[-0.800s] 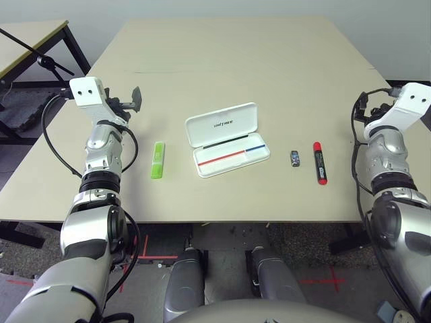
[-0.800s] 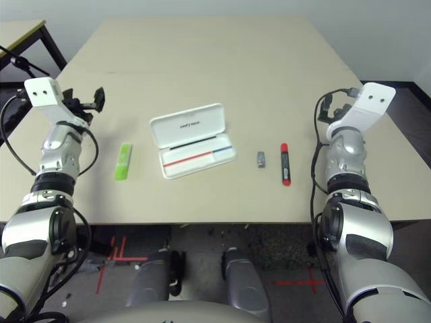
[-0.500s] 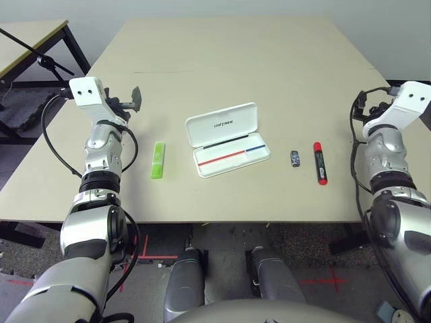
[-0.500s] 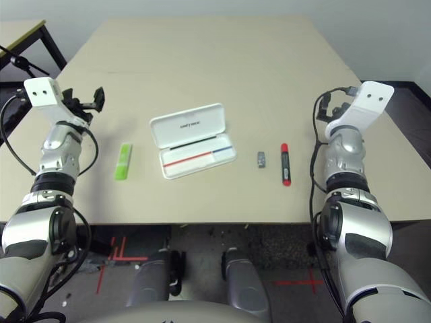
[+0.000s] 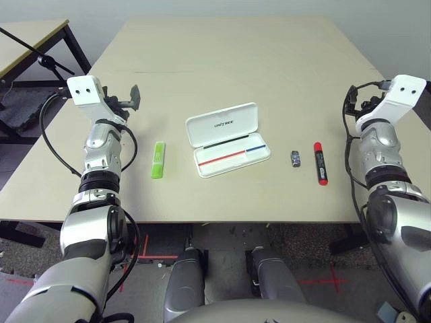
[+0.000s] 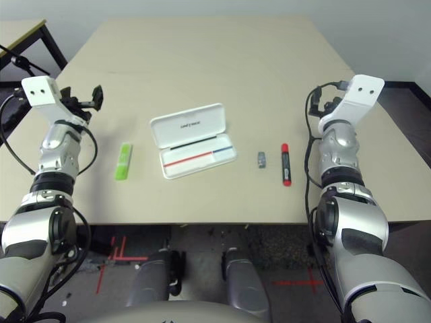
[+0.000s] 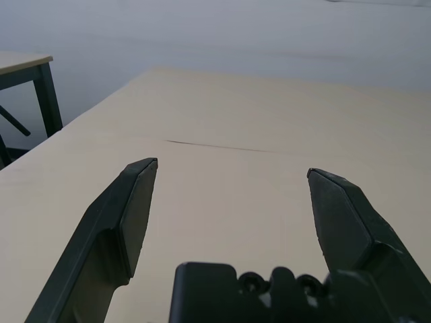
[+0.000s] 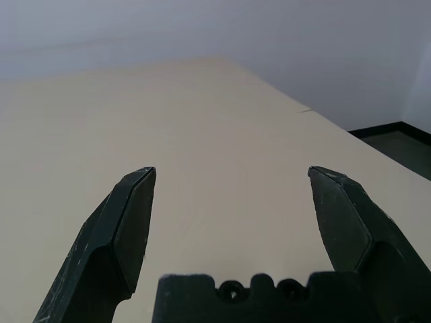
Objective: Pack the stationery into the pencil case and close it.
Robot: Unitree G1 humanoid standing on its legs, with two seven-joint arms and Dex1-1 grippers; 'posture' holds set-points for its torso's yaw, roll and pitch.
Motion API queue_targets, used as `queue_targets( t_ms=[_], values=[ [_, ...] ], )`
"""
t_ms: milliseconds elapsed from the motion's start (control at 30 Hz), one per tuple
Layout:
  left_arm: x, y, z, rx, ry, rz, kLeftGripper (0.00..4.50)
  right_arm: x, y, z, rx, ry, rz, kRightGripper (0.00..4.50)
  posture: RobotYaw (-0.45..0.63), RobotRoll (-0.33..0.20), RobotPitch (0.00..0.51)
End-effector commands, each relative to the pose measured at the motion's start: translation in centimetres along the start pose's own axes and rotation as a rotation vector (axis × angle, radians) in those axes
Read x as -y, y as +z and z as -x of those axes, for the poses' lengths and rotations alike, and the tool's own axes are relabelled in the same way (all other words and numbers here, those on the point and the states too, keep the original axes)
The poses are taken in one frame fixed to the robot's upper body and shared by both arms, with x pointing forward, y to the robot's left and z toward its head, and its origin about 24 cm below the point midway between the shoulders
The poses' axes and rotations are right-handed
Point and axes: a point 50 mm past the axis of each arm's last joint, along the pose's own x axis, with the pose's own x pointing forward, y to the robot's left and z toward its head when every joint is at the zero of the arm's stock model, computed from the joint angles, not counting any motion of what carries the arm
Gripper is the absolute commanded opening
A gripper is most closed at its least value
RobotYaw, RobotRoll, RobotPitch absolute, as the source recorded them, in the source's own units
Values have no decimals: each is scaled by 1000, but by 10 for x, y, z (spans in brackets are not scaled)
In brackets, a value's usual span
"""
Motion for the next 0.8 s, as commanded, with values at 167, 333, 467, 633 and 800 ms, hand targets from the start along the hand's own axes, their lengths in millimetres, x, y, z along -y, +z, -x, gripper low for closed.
queue_targets(
  t_ms=[167, 333, 467, 633, 800],
  values=[
    [-6, 1, 4, 8, 2, -8, 4500, -13, -3, 0, -26, 95, 25, 4491, -39, 0, 94],
    [-6, 0, 6, 5, -10, -16, 4500, -20, -1, 0, -32, 217, 73, 4491, -42, 0, 100],
    [-7, 3, 7, 8, -25, -26, 4500, -23, 5, -1, -43, 330, 102, 4491, -42, 0, 106],
    [-8, 10, 9, 23, -38, -36, 4500, -27, 12, 2, -77, 539, 171, 4491, -37, 0, 110],
    [-7, 17, 11, 39, -59, -47, 4500, -34, 16, 14, -152, 809, 255, 4491, -33, 0, 119]
  ],
)
